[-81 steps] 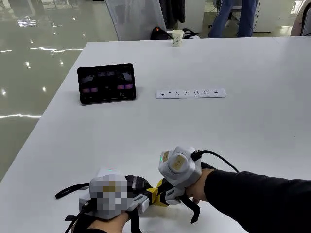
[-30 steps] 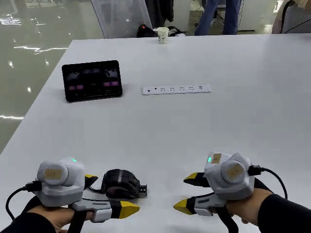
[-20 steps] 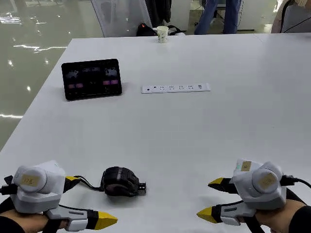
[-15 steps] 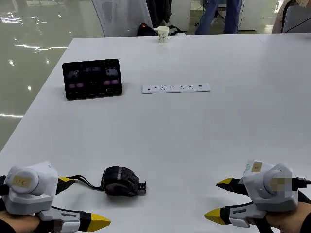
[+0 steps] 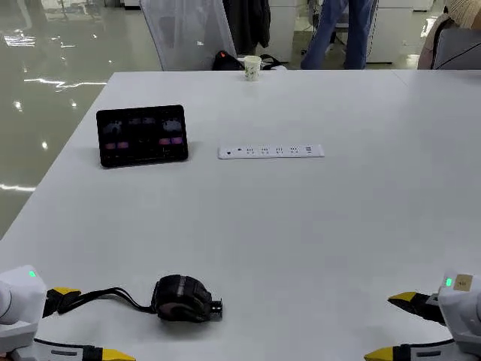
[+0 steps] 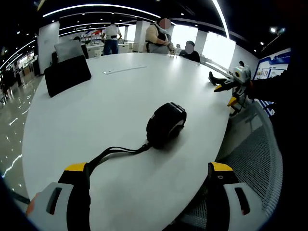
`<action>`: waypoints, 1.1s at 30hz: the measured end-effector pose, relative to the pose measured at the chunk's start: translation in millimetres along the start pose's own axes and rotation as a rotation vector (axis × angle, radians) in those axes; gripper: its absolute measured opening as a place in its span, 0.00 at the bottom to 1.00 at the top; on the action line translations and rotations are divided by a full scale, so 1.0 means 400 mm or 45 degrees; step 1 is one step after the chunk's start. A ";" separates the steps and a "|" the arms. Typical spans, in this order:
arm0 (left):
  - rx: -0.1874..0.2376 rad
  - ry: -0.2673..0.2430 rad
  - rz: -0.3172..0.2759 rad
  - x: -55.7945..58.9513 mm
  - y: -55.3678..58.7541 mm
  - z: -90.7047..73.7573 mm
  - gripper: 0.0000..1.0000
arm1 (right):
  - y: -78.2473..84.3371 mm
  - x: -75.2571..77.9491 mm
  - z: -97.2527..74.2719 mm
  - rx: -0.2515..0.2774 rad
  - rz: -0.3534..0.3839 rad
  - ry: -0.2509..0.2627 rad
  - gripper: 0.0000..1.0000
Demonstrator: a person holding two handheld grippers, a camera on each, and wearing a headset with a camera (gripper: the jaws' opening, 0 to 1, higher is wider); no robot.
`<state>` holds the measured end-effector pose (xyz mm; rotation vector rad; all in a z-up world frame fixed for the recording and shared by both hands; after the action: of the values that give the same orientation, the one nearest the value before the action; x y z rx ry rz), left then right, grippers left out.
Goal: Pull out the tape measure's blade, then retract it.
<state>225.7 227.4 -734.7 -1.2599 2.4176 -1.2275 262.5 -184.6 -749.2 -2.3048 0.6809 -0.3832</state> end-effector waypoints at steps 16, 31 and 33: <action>-0.003 -0.039 -0.009 -0.038 0.018 -0.039 0.99 | 0.069 0.028 -0.064 -0.008 0.093 -0.006 0.99; 0.002 -0.014 -0.050 -0.037 0.022 -0.045 0.98 | 0.080 0.047 -0.067 -0.013 0.108 0.043 0.99; 0.009 -0.017 -0.041 -0.035 0.020 -0.043 0.99 | 0.080 0.049 -0.066 -0.015 0.103 0.045 0.99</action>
<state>221.6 250.8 -732.4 -1.3056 2.3907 -1.2316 255.0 -229.8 -750.7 -2.2783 0.7933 -0.3835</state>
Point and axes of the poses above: the centre of the closed fingertips' face, and the gripper's own axes: z roughly forward along the fingers, x roughly to its right, y roughly out of its underside, the point moved 1 cm from there along -z, roughly backward along the fingers, and after that the axes turned 7 degrees about y, right-handed, at the moved point
